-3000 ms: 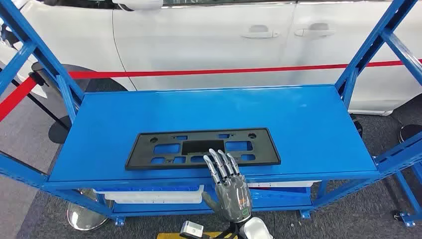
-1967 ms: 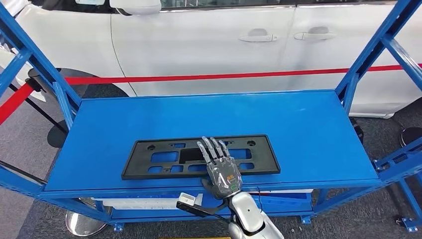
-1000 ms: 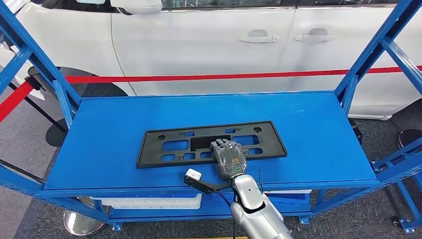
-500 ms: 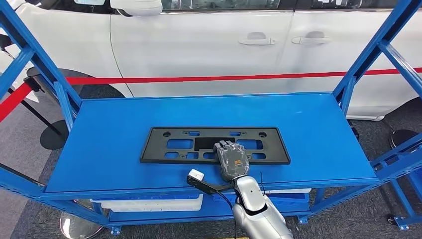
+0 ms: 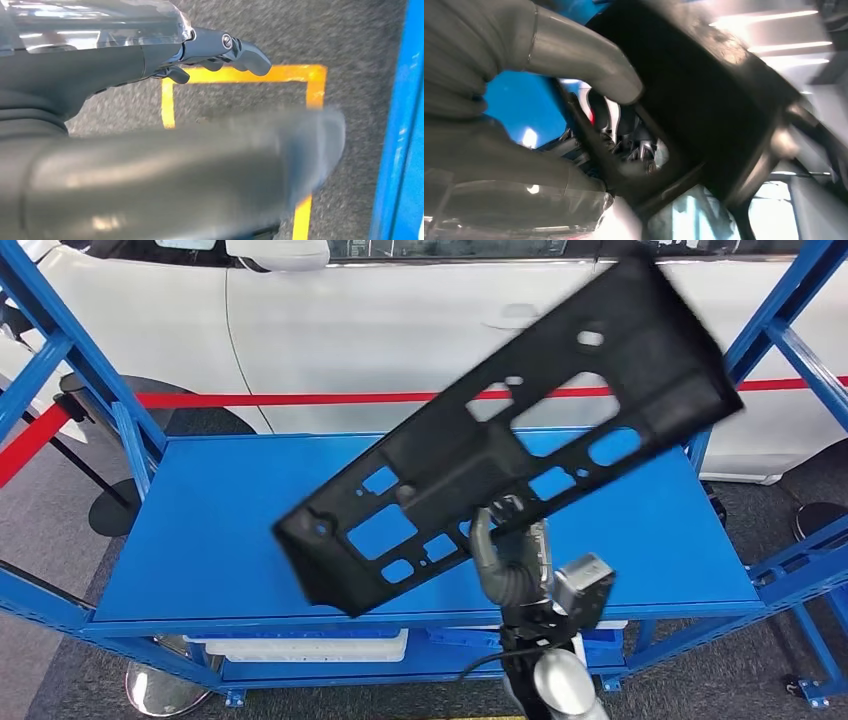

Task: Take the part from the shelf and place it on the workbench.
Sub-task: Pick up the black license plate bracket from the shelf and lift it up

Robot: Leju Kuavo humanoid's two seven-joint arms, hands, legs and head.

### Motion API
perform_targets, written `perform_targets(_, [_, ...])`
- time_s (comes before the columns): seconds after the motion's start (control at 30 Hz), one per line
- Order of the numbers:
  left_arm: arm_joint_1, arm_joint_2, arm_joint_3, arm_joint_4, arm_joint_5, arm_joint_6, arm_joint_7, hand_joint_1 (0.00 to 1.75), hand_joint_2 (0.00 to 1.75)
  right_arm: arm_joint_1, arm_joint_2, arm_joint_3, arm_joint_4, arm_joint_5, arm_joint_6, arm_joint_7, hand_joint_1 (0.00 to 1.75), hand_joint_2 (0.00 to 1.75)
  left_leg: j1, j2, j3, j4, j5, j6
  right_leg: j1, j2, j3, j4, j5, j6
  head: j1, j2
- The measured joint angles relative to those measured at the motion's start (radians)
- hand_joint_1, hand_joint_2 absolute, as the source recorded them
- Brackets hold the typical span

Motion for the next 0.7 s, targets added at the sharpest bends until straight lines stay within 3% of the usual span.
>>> perform_targets(0.07, [0.002,0.000,0.014,0.000,0.002,-0.001,0.000,0.00,1.75,0.044,-0.028,-0.022,-0.086,-0.021,0.019,-0.025,1.75,1.75,0.001,0.002,-0.033,0.076,-0.051,-0.006,-0.008,-0.001,0.001,-0.008,0.007,-0.009,-0.005,0.000])
perform_targets(0.13, [0.001,0.000,0.025,0.000,0.002,-0.002,-0.001,0.00,1.75,0.089,-0.049,-0.050,-0.144,-0.040,0.042,-0.049,1.75,1.75,0.003,0.002,-0.094,0.212,-0.118,-0.012,-0.007,-0.001,-0.001,-0.008,0.007,-0.013,-0.009,0.000])
perform_targets(0.17, [0.001,0.000,0.030,0.000,0.001,-0.002,-0.002,0.00,1.75,0.111,-0.057,-0.062,-0.163,-0.047,0.051,-0.058,1.75,1.75,0.004,0.002,-0.118,0.262,-0.134,-0.015,-0.007,-0.001,-0.001,-0.007,0.005,-0.013,-0.010,0.000])
perform_targets(0.2, [0.001,-0.001,0.035,0.000,0.001,-0.003,-0.004,0.00,1.75,0.131,-0.063,-0.074,-0.178,-0.052,0.058,-0.064,1.75,1.75,0.005,0.002,-0.126,0.277,-0.129,-0.017,-0.007,0.000,-0.001,-0.005,0.003,-0.012,-0.009,0.000])
perform_targets(0.23, [0.002,-0.001,0.039,0.000,0.001,-0.002,-0.006,0.00,1.75,0.147,-0.068,-0.085,-0.191,-0.055,0.063,-0.069,1.75,1.75,0.006,0.002,-0.113,0.248,-0.103,-0.017,-0.007,0.002,-0.001,-0.002,0.001,-0.010,-0.010,0.000])
perform_targets(0.3, [0.002,-0.001,0.047,0.000,0.002,0.000,-0.011,0.00,1.75,0.173,-0.073,-0.102,-0.211,-0.056,0.069,-0.073,1.75,1.75,0.007,0.003,-0.050,0.114,-0.035,-0.013,-0.007,0.005,0.000,0.006,-0.006,-0.003,-0.010,0.000])
perform_targets(0.37, [-0.001,-0.002,0.054,0.000,0.002,0.000,-0.014,0.00,1.75,0.190,-0.076,-0.111,-0.224,-0.056,0.076,-0.074,1.75,1.75,0.003,0.002,-0.007,0.019,-0.004,-0.003,-0.003,0.007,-0.003,0.016,-0.012,0.007,-0.008,0.000])
perform_targets(0.47, [-0.002,-0.003,0.061,0.000,0.001,0.001,-0.016,0.00,1.75,0.206,-0.079,-0.119,-0.236,-0.045,0.076,-0.078,1.75,1.75,0.000,0.000,-0.003,0.001,0.002,0.014,-0.003,0.008,-0.006,0.018,-0.013,0.024,-0.007,0.000])
perform_targets(0.53, [-0.002,-0.004,0.064,0.000,0.000,0.002,-0.018,0.00,1.75,0.219,-0.079,-0.125,-0.245,-0.025,0.055,-0.086,1.75,1.75,0.003,0.002,-0.001,-0.007,0.012,0.028,-0.006,0.008,-0.015,0.045,-0.042,0.033,-0.006,0.000])
perform_targets(0.63, [-0.003,-0.005,0.066,0.000,-0.005,0.003,-0.021,0.00,1.75,0.248,-0.076,-0.132,-0.261,0.023,0.008,-0.120,1.75,1.75,0.003,0.003,-0.008,-0.009,0.020,0.038,-0.008,0.008,-0.086,0.213,-0.145,0.041,-0.002,0.000])
perform_targets(0.67, [-0.002,-0.005,0.067,0.000,-0.006,0.003,-0.021,0.00,1.75,0.263,-0.073,-0.133,-0.266,0.040,-0.003,-0.135,1.75,1.75,0.002,0.003,-0.012,-0.007,0.020,0.039,-0.008,0.008,-0.110,0.267,-0.166,0.042,-0.002,0.000])
perform_targets(0.7, [-0.001,-0.006,0.069,0.000,-0.006,0.003,-0.021,0.00,1.75,0.279,-0.070,-0.133,-0.272,0.055,-0.009,-0.149,1.75,1.75,0.001,0.003,-0.015,-0.005,0.021,0.040,-0.008,0.008,-0.118,0.291,-0.169,0.043,-0.002,0.000])
